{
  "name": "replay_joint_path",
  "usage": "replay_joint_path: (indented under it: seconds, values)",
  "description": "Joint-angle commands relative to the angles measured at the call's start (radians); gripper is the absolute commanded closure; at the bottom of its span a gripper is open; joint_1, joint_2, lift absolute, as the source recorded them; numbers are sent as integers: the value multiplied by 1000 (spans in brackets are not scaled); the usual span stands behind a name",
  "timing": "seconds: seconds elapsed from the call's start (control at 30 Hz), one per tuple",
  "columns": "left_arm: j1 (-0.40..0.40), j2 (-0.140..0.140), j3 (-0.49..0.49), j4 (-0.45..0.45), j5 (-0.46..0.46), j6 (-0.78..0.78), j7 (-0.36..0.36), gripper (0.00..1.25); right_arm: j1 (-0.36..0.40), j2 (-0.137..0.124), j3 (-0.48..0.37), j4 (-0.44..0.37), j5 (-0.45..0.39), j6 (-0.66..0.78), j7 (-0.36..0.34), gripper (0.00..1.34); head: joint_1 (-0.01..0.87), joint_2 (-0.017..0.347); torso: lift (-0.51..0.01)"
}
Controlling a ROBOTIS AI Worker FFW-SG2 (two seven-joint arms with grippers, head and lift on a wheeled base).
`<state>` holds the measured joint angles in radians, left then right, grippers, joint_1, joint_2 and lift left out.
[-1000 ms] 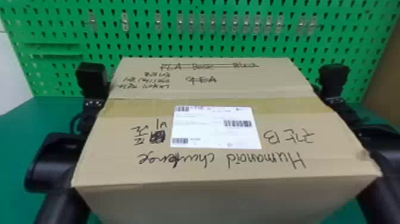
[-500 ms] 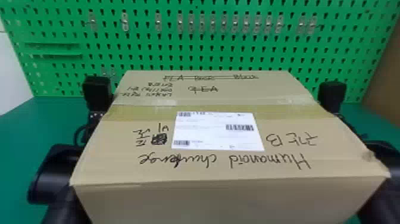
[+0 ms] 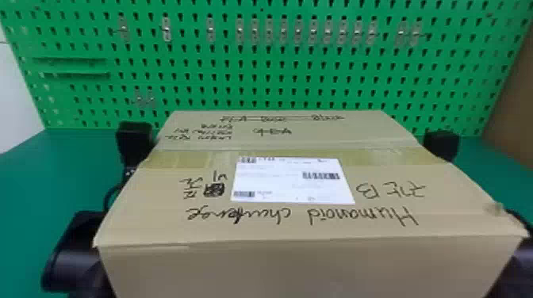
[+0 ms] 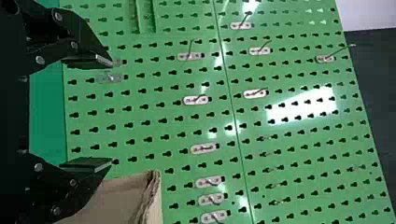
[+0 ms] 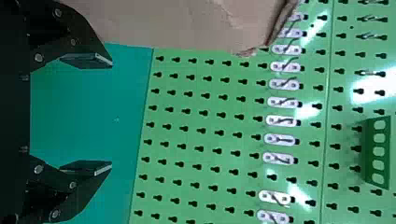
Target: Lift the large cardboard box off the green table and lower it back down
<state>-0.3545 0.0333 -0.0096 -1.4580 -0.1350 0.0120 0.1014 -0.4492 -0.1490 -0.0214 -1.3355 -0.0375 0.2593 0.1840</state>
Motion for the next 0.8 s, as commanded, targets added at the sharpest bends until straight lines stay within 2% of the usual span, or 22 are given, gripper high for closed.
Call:
replay_joint_path:
  seconds: [0.0, 0.57, 0.77]
  values:
    - [19, -1, -1, 4, 3, 0, 0, 493, 24, 0, -2, 2, 1, 0, 0, 483, 508, 51, -211]
    - [40, -1, -1, 4, 9, 0, 0, 493, 46, -1, -18, 2, -2, -3, 0, 483, 508, 51, -211]
    - [42, 0, 13, 4, 6, 0, 0, 493, 47, -12, -31, 2, 1, -3, 0, 483, 508, 51, -211]
